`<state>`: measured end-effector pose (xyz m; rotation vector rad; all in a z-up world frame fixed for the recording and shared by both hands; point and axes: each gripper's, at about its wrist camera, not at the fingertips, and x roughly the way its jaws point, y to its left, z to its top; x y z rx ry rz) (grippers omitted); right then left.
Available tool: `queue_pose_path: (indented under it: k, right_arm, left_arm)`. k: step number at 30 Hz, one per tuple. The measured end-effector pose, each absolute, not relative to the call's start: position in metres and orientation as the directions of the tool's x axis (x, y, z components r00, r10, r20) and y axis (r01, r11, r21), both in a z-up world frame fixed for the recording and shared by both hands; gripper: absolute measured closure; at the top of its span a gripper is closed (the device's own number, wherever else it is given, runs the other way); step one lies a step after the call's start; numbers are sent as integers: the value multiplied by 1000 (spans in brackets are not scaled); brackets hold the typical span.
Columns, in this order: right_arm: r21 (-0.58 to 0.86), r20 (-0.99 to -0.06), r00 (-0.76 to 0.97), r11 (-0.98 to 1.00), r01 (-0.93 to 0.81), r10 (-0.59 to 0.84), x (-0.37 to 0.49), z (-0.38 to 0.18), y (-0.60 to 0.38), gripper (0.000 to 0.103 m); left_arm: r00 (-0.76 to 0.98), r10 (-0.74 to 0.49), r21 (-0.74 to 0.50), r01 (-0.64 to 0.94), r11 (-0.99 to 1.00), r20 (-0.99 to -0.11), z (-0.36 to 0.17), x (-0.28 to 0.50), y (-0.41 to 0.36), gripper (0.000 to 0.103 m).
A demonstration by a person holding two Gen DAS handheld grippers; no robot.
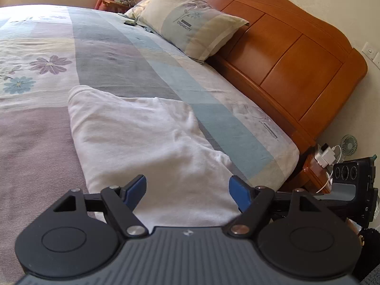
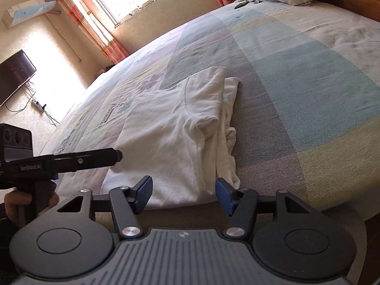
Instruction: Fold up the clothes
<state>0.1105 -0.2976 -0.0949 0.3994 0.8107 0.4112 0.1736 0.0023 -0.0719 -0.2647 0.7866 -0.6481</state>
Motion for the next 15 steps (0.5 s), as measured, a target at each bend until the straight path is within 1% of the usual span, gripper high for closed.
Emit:
queue_pose_path:
  k: [2,3,4,5,6,7,11,12,14,15]
  right_arm:
    - [465,-587,641,854,-235,495,112,-96,-293,41]
    - [436,-584,648,862,-258,489,112,-96,-289,45]
    - [406,-590,649,871,-276,481,113,-97,-284,53]
    - [373,-602,647,881,-291,468,114,-98,-279,84]
    - [326,-623,649,899,-292,436,114,-100,-275,97]
    - [298,-638,650,911,-287,413,114,-101,-274,97]
    - [339,-626,664,910,-240,409,117,-95,-297,97]
    - [334,-622,671,912,-239,404,117,-91,-302,97]
    - [328,-631,663,913,-242,403,119,-90,-306,97]
    - [333,-643,649,912,-242,407,121,-93,-306,97]
  left_arm:
    - [523,-621,-429,450,783,-584,-73,170,2,26]
    - [518,-617,-418,458,785,-593,-74,168,1,26]
    - [513,-614,-406,465,786,-601,-75,166,1,26]
    - [507,-610,-395,473,788,-609,-76,164,0,26]
    - [502,-606,-384,480,789,-617,-77,163,-1,26]
    - [497,-602,-372,488,790,-625,-78,161,-2,26]
    - [478,-584,-327,518,791,-656,-82,153,-4,26]
    - [473,-579,-315,525,790,-664,-83,152,-5,24]
    - [462,-577,-302,541,785,-674,-83,149,-5,18]
    - [454,-582,-304,548,779,-674,-80,149,-4,18]
